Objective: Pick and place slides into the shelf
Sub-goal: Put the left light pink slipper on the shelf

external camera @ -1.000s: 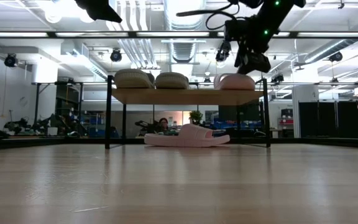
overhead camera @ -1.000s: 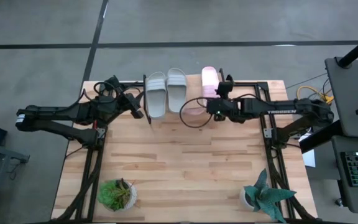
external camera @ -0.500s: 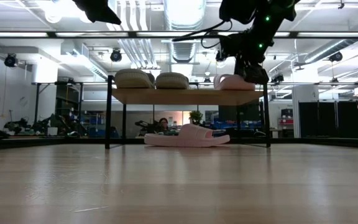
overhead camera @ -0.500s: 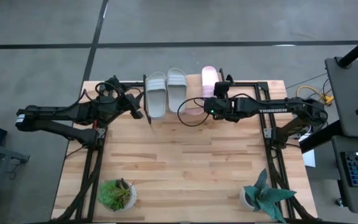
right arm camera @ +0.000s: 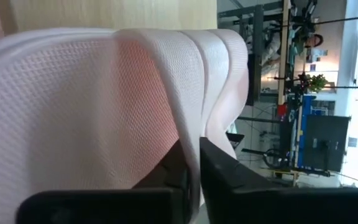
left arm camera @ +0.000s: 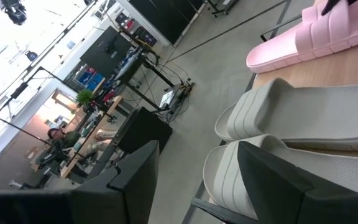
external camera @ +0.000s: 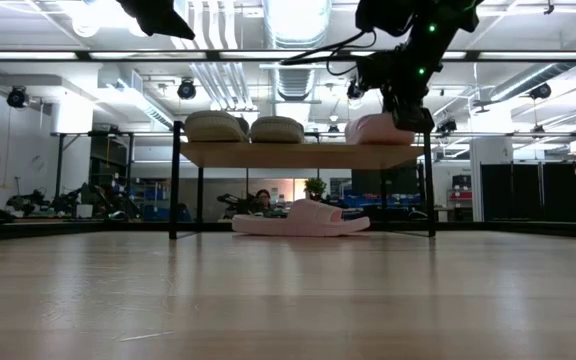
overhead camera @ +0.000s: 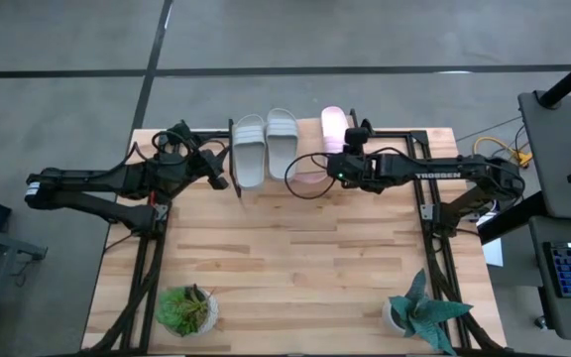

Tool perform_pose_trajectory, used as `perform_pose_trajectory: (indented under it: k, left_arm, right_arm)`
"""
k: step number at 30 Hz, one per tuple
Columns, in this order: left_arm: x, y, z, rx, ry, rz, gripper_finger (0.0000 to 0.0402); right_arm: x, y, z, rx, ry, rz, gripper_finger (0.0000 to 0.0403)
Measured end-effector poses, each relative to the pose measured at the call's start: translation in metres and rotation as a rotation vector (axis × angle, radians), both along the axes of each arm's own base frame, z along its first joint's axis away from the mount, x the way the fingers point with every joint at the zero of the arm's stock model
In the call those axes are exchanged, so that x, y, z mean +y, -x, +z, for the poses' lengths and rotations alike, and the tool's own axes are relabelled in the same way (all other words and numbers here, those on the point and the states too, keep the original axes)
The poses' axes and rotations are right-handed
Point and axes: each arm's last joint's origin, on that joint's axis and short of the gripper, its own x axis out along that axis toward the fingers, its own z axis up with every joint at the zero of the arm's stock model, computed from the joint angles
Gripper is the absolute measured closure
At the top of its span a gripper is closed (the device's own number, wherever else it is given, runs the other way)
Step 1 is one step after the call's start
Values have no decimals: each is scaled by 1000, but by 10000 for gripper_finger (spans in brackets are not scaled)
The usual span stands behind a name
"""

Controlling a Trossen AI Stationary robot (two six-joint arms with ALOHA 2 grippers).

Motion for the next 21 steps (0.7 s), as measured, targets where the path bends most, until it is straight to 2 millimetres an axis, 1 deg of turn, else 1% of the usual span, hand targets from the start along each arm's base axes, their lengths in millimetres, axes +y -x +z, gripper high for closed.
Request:
perform_pose_trajectory:
  k: [5, 11, 17, 21]
  left_arm:
    - [0, 0, 0, 0, -1, 2, 198]
    - [0, 0, 0, -1, 0, 3, 198]
    - [0, 0, 0, -1, 0, 3, 198]
    - [0, 0, 0, -1, 0, 3, 198]
  right_arm:
    - [1, 2, 3, 7, 57, -33, 392]
    - [5, 5, 5, 0, 51, -33, 393]
    - [6, 9, 3, -16, 30, -73, 393]
    - [6, 9, 3, -18, 28, -73, 383]
